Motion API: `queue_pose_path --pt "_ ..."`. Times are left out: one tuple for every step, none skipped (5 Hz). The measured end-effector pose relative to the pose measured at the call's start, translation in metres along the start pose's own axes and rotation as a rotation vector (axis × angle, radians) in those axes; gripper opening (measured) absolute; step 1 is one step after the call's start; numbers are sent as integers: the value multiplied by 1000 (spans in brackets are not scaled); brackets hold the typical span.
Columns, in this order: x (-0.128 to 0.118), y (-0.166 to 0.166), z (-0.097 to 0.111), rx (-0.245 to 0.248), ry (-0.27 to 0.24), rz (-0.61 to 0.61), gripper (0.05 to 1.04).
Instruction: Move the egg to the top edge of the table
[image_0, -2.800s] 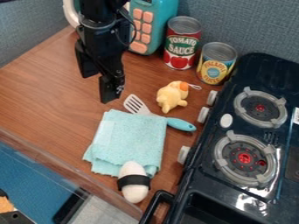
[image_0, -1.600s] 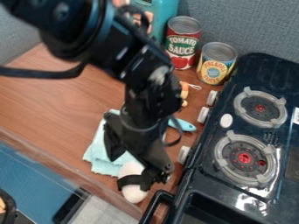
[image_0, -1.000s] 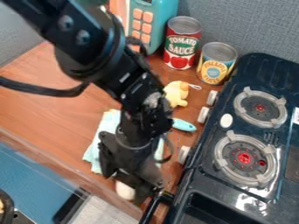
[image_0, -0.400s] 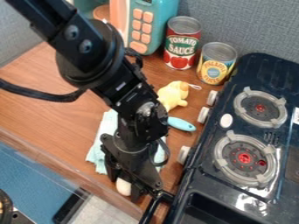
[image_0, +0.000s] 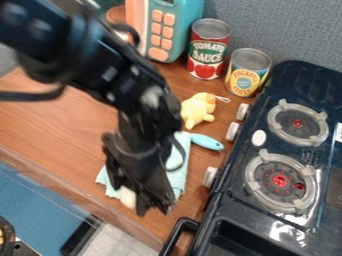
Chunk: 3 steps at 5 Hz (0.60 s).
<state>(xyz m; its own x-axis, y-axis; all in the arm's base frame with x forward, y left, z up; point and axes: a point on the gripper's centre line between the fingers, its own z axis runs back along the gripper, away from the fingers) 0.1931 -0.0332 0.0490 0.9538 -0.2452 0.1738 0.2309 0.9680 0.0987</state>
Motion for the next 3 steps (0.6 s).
queue_pose_path --pt "6 31 27 34 -14 31 653" --pt "15 79 34 34 -28 109 653" --pt "31 135 21 51 7 196 653"
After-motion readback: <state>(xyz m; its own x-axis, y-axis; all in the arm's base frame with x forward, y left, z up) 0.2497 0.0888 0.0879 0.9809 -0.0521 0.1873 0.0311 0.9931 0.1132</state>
